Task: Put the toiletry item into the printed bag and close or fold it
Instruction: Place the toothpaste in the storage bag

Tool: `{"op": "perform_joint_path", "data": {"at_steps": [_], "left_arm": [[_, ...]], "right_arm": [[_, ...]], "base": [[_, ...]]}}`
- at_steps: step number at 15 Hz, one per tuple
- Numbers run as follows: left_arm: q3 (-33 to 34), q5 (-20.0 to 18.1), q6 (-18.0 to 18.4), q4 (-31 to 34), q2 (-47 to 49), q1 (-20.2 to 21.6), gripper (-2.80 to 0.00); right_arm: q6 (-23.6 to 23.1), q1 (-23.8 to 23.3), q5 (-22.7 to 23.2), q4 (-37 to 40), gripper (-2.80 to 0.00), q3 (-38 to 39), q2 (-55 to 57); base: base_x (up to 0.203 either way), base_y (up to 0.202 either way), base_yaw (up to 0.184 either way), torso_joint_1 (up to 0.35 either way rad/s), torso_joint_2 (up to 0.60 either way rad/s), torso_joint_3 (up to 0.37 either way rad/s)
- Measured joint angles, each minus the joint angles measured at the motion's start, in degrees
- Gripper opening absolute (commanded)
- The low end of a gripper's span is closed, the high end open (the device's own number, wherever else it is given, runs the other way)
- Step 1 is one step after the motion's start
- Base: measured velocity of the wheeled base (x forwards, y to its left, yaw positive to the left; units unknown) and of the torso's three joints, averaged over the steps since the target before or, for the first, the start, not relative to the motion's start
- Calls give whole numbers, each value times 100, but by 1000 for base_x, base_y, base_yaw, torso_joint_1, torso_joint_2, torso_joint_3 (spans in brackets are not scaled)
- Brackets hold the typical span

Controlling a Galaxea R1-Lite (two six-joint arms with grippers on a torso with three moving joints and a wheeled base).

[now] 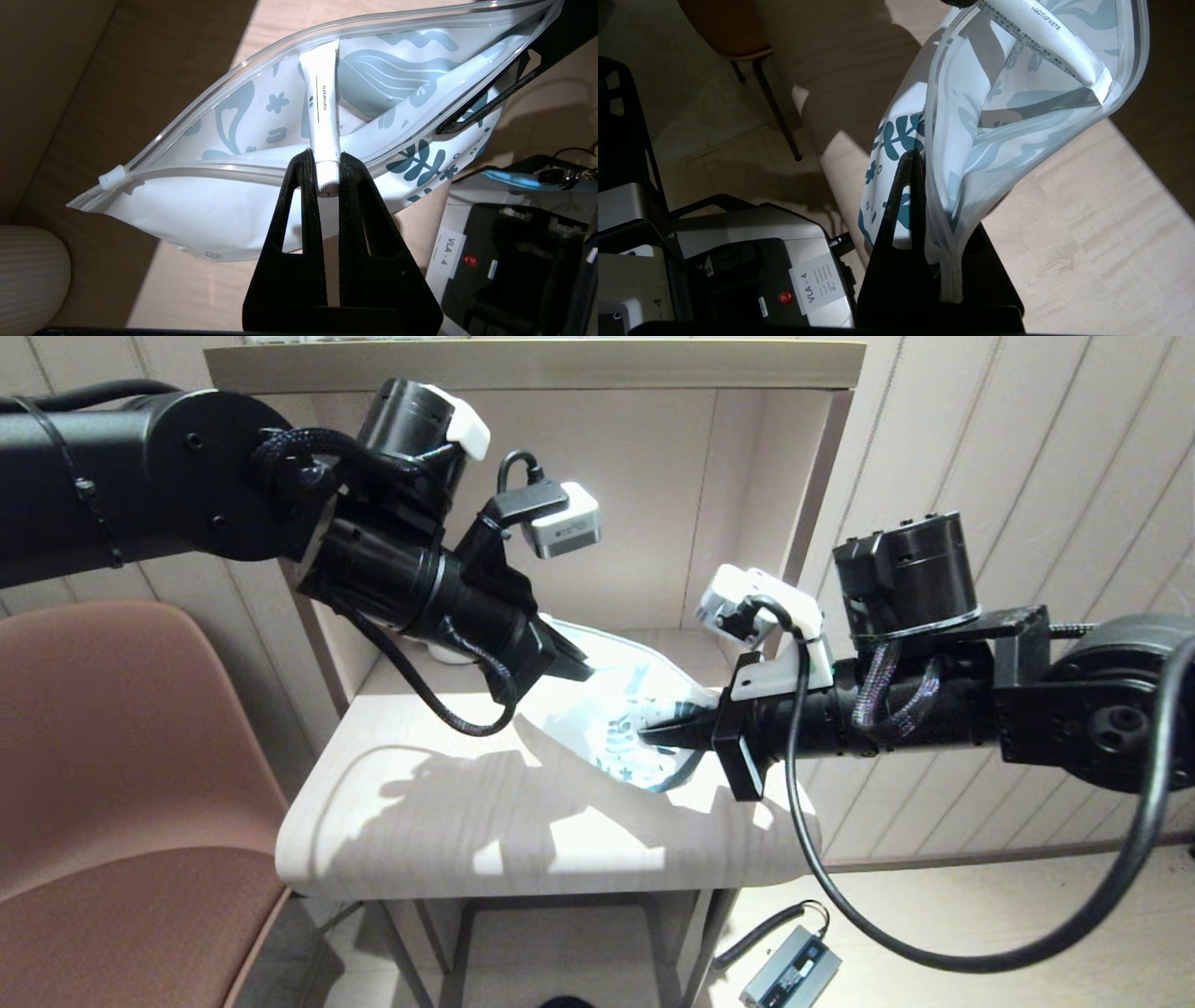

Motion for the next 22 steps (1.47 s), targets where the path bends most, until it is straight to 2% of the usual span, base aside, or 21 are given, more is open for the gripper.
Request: {"op": "perform_joint_path", "data": {"at_steps": [9, 16, 19, 22], "left_arm": [[2, 2, 6, -107, -79, -13, -280], [-9, 6, 4, -137, -274, 68, -280], [-9, 2, 4, -147, -369, 152, -280], [-9, 0, 5, -150, -438, 224, -280]], "right_arm": [[-165, 183, -17, -16, -280, 157, -161], [-179, 220, -213, -181, -280, 171, -202], [-290, 238, -568, -414, -280, 229, -198], [-533, 277, -1254, -647, -280, 242, -139]], "base": [[0, 0, 0, 0, 0, 0], [0, 0, 0, 0, 0, 0], [0, 0, 0, 0, 0, 0], [0, 0, 0, 0, 0, 0]]}}
